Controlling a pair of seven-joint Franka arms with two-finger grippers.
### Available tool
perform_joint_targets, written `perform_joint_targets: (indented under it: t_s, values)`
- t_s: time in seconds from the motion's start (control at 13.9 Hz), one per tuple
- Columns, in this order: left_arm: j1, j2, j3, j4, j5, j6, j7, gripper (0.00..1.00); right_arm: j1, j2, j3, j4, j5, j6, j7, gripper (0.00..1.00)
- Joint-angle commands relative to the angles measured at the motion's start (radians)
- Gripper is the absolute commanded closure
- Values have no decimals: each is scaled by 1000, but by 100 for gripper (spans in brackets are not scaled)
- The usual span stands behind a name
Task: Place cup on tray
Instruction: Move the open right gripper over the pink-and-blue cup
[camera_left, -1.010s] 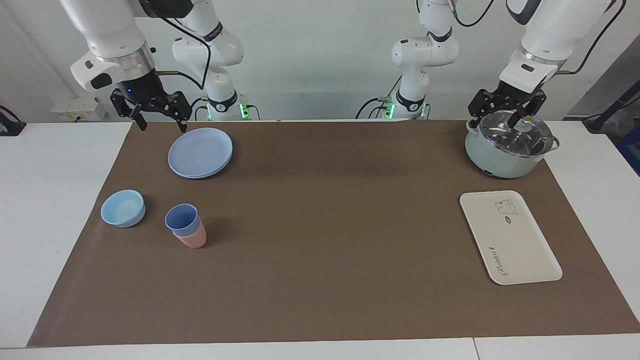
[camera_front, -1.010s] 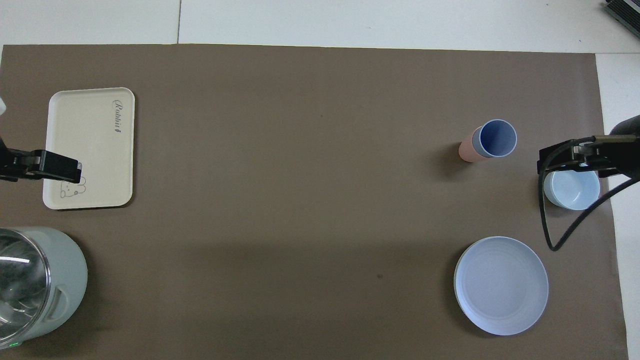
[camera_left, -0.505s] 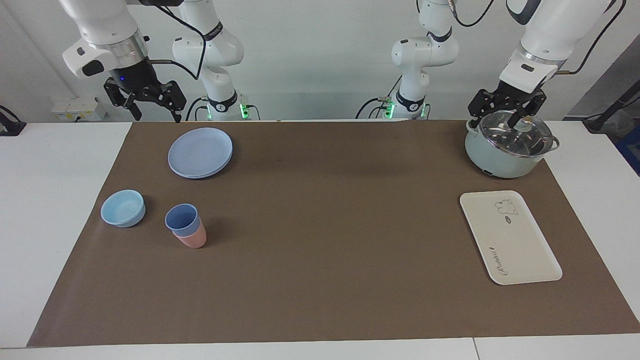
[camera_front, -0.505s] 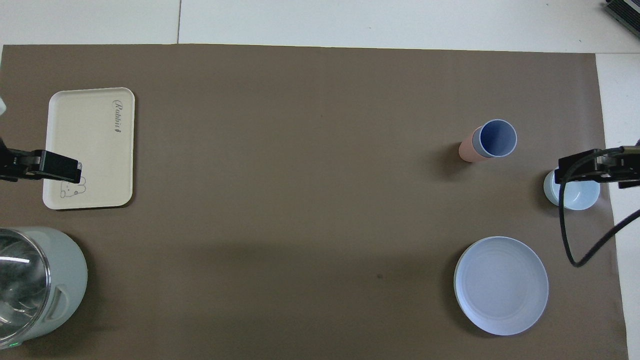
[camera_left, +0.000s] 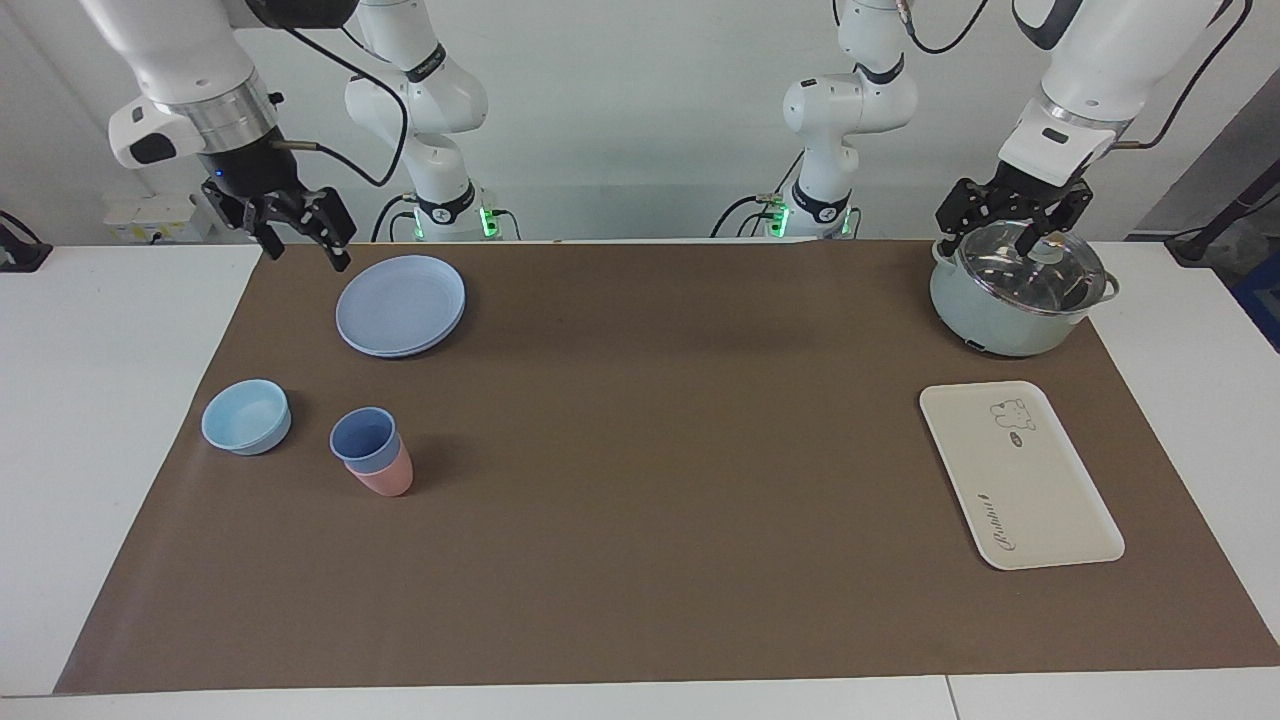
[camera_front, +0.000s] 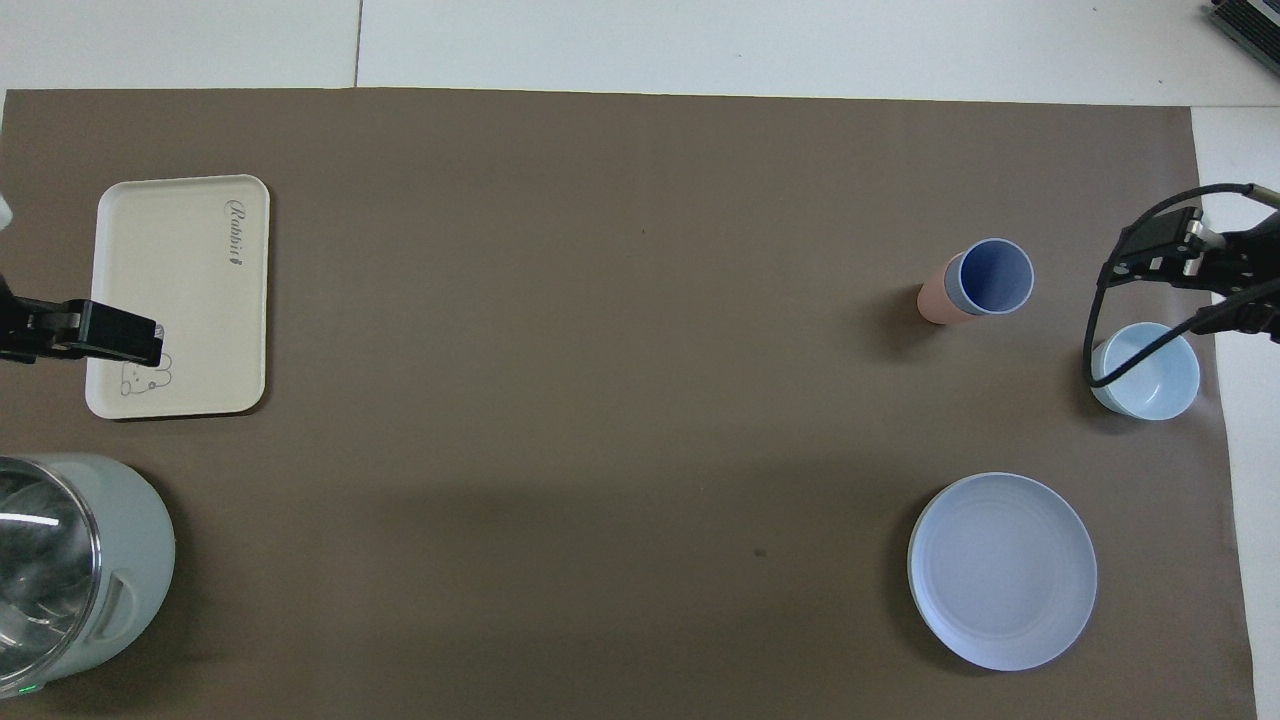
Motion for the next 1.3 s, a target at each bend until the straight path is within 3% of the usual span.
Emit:
perform_joint_targets:
  t_s: [0.0,0.22,0.43,0.65,1.01,1.23]
  values:
    - [11,-2,-4,-2,-11,-11,6,0,-43,158,6,142,31,20,137,9]
    - [11,-2,-4,-2,-11,-11,6,0,-60,334,6,278,85,32,274,9]
    - [10,-2,-4,-2,-11,-11,6,0,-77,423,5,283,192,112,444,9]
    - [10,-2,-4,-2,-13,-11,6,0,-92,511,6,288,212,147,481,8]
    - [10,-2,-4,-2,-11,-11,6,0,-137,560,6,260,243,175,483,8]
    - [10,-2,-4,-2,-11,-11,6,0,-132,542,8,150,292,184,484,8]
